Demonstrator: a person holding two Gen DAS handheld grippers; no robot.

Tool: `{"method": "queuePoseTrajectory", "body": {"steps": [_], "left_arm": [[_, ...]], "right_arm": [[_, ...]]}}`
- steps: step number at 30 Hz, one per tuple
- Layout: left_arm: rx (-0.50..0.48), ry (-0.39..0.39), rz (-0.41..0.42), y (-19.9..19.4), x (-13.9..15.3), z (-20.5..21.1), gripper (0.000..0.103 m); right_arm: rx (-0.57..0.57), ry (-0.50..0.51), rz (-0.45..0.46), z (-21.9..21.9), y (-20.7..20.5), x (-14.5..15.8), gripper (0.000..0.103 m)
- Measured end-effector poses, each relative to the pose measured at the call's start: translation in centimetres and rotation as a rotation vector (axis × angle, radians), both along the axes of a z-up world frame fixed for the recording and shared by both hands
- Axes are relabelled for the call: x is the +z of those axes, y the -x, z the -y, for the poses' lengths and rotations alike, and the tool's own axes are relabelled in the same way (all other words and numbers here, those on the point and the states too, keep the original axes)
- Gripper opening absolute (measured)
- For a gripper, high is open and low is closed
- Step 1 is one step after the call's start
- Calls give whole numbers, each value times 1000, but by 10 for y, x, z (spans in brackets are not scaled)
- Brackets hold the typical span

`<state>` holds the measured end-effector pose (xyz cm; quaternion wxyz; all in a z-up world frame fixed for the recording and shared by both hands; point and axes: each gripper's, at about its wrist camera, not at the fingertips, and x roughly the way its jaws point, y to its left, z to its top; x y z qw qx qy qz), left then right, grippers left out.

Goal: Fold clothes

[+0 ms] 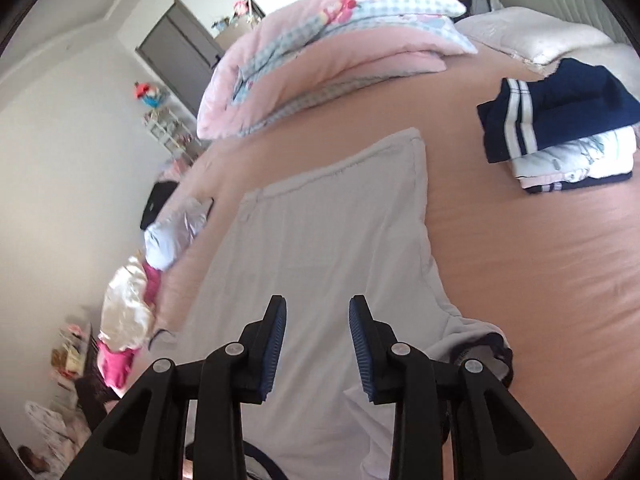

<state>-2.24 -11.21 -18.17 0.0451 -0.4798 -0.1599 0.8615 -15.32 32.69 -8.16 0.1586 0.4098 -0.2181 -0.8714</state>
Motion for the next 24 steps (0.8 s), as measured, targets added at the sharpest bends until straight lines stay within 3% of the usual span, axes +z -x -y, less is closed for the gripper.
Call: {"method": "queuePoseTrajectory", "body": {"steps": [3,6,11,15,20,24], "left_arm": [[-124,-32,-50,4,15,-30,53],[-262,-41,-59,27,24,-84,53],[-479,-40,-74,64,36,-174,53],[-570,30,-102,80,29,-232,53],[-605,69,-108,87,19,-262,53],[-621,63,-95,86,11,-260,53]], "right_arm": [[-148,-164,95,-18,-10,-4,32],[-183,-301,230,-36,-16,-37,32],[-146,-298,379,-46,-36,-83,32],[-56,-404,319,-27,-29,-83,32],[68,-247,200,-20,4,-68,32],[143,-211,95,-10,27,-53,32]]}}
